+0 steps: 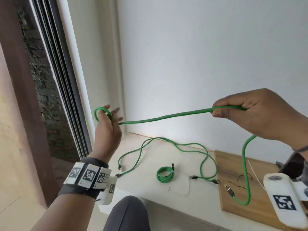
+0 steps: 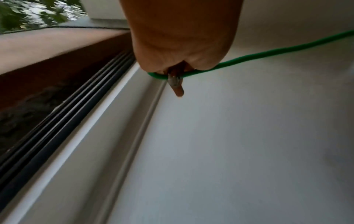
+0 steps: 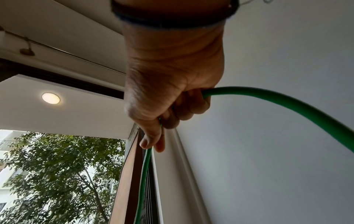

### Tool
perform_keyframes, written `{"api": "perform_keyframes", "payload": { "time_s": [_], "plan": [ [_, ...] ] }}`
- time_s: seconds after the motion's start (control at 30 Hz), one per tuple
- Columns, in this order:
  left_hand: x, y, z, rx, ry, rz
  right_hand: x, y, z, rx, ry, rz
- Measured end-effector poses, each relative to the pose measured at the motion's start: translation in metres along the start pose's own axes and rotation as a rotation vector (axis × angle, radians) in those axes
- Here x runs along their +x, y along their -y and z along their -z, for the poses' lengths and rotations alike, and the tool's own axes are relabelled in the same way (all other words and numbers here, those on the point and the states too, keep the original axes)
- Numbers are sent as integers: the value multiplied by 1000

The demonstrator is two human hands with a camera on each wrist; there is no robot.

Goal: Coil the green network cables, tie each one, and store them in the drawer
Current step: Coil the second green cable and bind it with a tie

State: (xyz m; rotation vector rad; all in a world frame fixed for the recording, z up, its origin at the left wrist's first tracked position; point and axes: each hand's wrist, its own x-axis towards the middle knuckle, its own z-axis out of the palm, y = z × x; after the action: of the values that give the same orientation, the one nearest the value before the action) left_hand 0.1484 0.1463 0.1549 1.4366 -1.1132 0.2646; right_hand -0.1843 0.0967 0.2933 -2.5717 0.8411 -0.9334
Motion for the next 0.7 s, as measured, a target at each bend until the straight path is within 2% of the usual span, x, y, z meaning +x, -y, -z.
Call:
{"api": "perform_keyframes", "payload": {
  "time_s": [0.1,0.17,0.27,0.33,0.43,0.6,0.7],
  "plan": [
    [-7,-2,-13,52,38,73,-13,5,8,-86,87,48],
    [-13,0,-23,49,86,133,-18,6,9,-117,90,95],
    [-27,4,-40,58,218,202,-15,3,9,-136,7,137],
    [-41,3,-52,-12,312,251,-8,-6,6,-133,-80,127],
    [-59,-3,-69,-257,471,362,7,-30,-1,-96,-207,42],
    [-74,-10,-105,-453,875,481,36,-104,-16,-34,-405,-173],
    [-70,-14,-120,-770,1025,671,42,-155,-33,-4,-443,-318]
  ]
}}
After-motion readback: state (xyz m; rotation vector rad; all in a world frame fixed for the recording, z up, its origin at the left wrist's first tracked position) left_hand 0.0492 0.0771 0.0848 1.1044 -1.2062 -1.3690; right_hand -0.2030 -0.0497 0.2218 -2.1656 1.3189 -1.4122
